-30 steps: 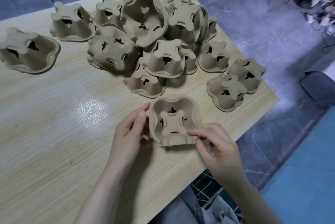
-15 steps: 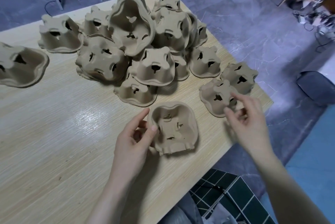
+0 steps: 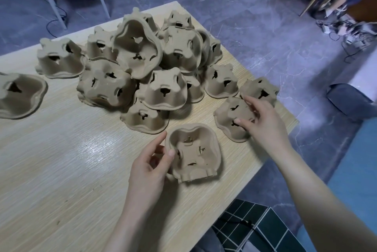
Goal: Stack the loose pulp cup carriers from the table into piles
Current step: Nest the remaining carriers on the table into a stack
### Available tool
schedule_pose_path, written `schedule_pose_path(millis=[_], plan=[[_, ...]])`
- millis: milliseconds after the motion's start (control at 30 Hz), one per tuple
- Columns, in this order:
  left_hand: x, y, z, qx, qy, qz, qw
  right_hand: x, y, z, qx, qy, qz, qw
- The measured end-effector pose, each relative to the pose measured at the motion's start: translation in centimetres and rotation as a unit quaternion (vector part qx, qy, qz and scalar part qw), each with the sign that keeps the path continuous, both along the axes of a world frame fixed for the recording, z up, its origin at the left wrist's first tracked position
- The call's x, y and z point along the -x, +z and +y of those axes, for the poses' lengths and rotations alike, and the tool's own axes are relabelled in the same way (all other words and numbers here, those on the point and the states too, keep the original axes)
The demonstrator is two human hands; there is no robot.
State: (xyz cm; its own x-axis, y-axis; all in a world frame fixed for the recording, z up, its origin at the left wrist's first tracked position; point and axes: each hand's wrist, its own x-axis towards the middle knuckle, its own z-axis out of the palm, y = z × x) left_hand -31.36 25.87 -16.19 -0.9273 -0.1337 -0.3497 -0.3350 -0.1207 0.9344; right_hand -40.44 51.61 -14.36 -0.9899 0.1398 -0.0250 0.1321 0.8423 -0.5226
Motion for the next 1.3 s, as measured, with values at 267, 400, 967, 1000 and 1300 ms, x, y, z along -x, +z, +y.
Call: schedule_pose_path(millis=[267,400,967,1000,1300], plan=[[0.2,-0.6,-0.1,-0.005,-0.008,0.007,1.0,-4.7,0.8,-2.3,0.024,0.021,0.073,0.997],[0.3,-0.4,-0.1,-0.006,-0.016,0.013,1.0,-6.7,1.3,-2.5,0.111,-0.001,0.062,0.992],[0.4,-0.7,-0.7,-0.001,-0.01,0.017,1.0,-9.1,2.1,-2.6,0.079,0.0,0.139,0.987],[0.4,-0.7,-0.7,0.003,-0.007,0.019,1.0,-9.2,2.3,-2.7,0.094,0.003,0.152,0.984],[0.7,-0.6,-0.9,0.005,0.0,0.024,1.0,-8.9,3.2,-4.7,0.279,0.099,0.105,0.949]])
